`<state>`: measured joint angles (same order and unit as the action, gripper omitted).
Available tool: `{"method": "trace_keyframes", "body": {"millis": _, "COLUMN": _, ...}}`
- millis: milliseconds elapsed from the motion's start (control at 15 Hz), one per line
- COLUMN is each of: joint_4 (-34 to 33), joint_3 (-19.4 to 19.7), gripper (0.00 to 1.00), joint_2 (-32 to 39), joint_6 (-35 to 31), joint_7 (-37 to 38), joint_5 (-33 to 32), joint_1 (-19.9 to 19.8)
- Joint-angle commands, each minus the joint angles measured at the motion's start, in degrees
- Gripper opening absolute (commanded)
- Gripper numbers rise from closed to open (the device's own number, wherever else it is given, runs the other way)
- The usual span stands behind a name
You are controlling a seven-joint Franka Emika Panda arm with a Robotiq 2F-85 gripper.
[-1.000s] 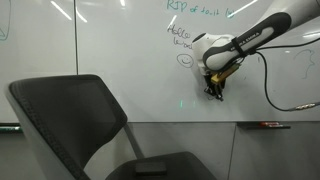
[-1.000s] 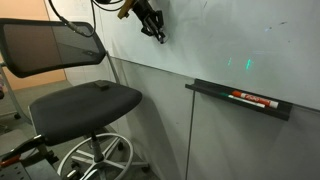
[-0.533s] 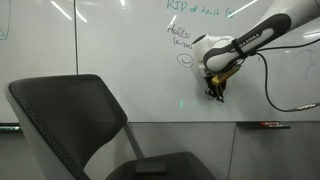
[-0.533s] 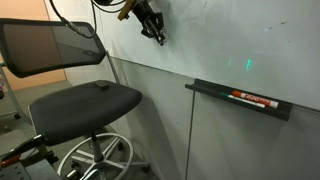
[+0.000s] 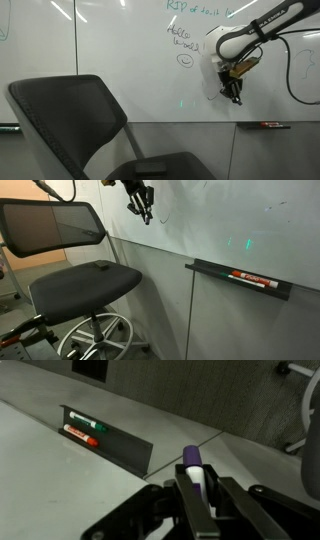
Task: Use the marker on the chair to draw a smiley face on the whiteboard
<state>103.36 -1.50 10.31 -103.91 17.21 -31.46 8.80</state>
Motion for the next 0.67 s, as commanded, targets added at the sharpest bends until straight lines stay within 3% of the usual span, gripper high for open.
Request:
{"method": "trace_keyframes", "body": {"millis": 0, "joint_4": 11.65, "joint_3": -1.40, "gripper": 0.08, "joint_2": -10.62, "joint_6": 1.86, "joint_7": -3.90, "joint_5": 4.58, "joint_1": -0.93}}
{"method": "trace_keyframes", "body": {"millis": 600, "joint_4": 24.95, "joint_3": -5.38, "gripper": 0.08, "joint_2": -16.81, "joint_6": -2.62, "joint_7": -7.66, "joint_5": 13.84, "joint_1": -0.02}}
